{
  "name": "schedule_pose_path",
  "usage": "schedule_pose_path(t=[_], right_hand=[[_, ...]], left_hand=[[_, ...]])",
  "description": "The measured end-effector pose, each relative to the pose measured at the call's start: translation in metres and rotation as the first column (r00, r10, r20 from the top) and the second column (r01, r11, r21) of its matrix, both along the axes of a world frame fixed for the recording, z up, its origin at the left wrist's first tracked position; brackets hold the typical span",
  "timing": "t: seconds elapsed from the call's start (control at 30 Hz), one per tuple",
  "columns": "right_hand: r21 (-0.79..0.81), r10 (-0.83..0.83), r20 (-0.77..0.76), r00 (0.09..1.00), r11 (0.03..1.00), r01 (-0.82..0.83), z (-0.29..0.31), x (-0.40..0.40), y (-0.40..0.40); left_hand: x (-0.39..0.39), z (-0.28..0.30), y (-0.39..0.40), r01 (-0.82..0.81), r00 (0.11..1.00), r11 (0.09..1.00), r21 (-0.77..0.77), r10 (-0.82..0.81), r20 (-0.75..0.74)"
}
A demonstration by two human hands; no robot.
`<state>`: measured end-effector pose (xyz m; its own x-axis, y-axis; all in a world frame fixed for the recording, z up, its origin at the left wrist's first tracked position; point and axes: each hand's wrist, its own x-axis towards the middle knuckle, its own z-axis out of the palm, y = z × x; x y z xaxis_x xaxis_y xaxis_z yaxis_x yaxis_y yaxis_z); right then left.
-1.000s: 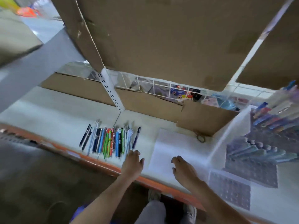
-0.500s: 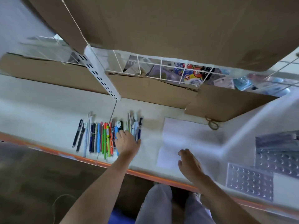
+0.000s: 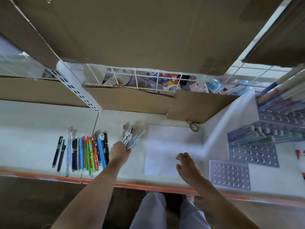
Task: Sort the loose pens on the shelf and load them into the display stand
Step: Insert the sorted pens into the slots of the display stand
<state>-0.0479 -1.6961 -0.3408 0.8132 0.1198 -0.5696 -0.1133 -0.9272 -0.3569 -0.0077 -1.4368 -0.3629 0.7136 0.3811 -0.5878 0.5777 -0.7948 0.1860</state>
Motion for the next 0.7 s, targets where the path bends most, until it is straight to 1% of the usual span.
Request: schedule_pose_path(t=[0.1, 0.13, 0.17, 0.23, 0.27, 0.33, 0.37, 0.43, 0.5, 0.53, 0.57, 0.67, 0.7], right_hand=[[0.049, -0.029, 0.037, 0.999, 0.998, 0.028, 0.015, 0.003, -0.009], [0.068, -0.043, 0.046, 0.998, 0.997, 0.040, 0.021, 0.005, -0.012], [0.094, -0.062, 0.059, 0.996, 0.994, 0.057, 0.028, 0.006, -0.015], [0.168, -0.119, 0.097, 0.988, 0.981, 0.101, 0.044, 0.010, -0.020], [0.210, -0.158, 0.107, 0.982, 0.969, 0.133, 0.055, 0.012, -0.023], [0.333, -0.271, 0.071, 0.960, 0.914, 0.233, 0.081, 0.017, -0.028], [0.410, -0.334, 0.027, 0.942, 0.863, 0.294, 0.094, 0.020, -0.030], [0.556, -0.449, -0.070, 0.891, 0.724, 0.409, 0.119, 0.025, -0.037], [0.670, -0.521, -0.119, 0.845, 0.586, 0.456, 0.141, 0.027, -0.046], [0.712, -0.542, -0.121, 0.832, 0.537, 0.453, 0.152, 0.027, -0.052], [0.743, -0.557, -0.105, 0.824, 0.507, 0.437, 0.161, 0.026, -0.057], [0.789, -0.600, -0.024, 0.800, 0.479, 0.384, 0.182, 0.022, -0.073], [0.799, -0.615, -0.019, 0.788, 0.465, 0.382, 0.188, 0.020, -0.078]], left_hand=[[-0.003, 0.014, -0.015, 0.033, 0.999, 0.998, -0.060, -0.031, 0.025], [-0.004, 0.022, -0.023, 0.028, 0.998, 0.993, -0.111, -0.023, 0.053], [-0.004, 0.030, -0.032, 0.015, 0.996, 0.980, -0.198, 0.003, 0.091], [-0.004, 0.049, -0.053, 0.006, 0.989, 0.916, -0.401, 0.055, 0.139], [-0.004, 0.060, -0.064, 0.034, 0.984, 0.884, -0.467, 0.052, 0.170], [-0.004, 0.083, -0.087, 0.127, 0.969, 0.836, -0.535, 0.011, 0.247], [-0.004, 0.094, -0.099, 0.176, 0.958, 0.819, -0.547, -0.015, 0.285], [-0.006, 0.115, -0.123, 0.253, 0.936, 0.796, -0.550, -0.057, 0.348], [-0.008, 0.132, -0.145, 0.316, 0.910, 0.773, -0.550, -0.083, 0.406], [-0.010, 0.139, -0.154, 0.352, 0.895, 0.761, -0.545, -0.103, 0.434], [-0.012, 0.144, -0.163, 0.387, 0.878, 0.750, -0.537, -0.122, 0.463], [-0.014, 0.160, -0.182, 0.443, 0.846, 0.732, -0.518, -0.150, 0.513], [-0.014, 0.165, -0.188, 0.459, 0.835, 0.729, -0.508, -0.159, 0.527]])
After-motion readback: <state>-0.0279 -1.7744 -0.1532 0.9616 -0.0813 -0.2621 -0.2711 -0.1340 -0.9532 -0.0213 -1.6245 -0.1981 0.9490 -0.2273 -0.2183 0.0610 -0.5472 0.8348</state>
